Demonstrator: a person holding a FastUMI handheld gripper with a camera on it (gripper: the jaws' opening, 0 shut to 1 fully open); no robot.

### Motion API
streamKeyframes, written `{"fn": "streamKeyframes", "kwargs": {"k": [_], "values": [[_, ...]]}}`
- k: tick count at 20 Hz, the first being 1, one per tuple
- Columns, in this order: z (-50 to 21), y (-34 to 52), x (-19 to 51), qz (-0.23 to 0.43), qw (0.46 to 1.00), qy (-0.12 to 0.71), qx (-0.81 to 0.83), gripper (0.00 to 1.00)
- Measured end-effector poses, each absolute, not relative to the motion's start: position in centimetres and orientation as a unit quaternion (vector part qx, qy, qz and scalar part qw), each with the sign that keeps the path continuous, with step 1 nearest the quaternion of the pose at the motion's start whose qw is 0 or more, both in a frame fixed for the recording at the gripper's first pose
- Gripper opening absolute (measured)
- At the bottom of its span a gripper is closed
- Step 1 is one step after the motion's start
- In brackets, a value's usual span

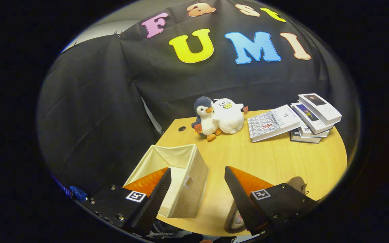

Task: Open the storage box then place both shoes into the box .Put the left shoe in first, then the right shoe, with the right side of both shoes facing outward in a uniform manner.

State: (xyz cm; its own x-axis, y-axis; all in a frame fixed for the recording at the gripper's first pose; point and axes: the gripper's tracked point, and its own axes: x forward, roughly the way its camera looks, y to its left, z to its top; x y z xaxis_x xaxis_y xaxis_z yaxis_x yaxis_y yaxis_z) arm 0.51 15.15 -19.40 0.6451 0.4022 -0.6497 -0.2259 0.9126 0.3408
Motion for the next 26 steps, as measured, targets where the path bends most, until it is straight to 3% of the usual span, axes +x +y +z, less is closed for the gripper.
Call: {"fn": "streamKeyframes", "kwargs": {"k": [11, 24, 26], "values": [[-27.4, 8.0, -2.4, 0.134, 0.891, 0.429, 0.065, 0.98], [-37.4, 5.2, -7.3, 0.132, 0.833, 0.535, 0.053, 0.97], [-38.5, 5.2, -7.5, 0.124, 0.823, 0.551, 0.061, 0.91]]}}
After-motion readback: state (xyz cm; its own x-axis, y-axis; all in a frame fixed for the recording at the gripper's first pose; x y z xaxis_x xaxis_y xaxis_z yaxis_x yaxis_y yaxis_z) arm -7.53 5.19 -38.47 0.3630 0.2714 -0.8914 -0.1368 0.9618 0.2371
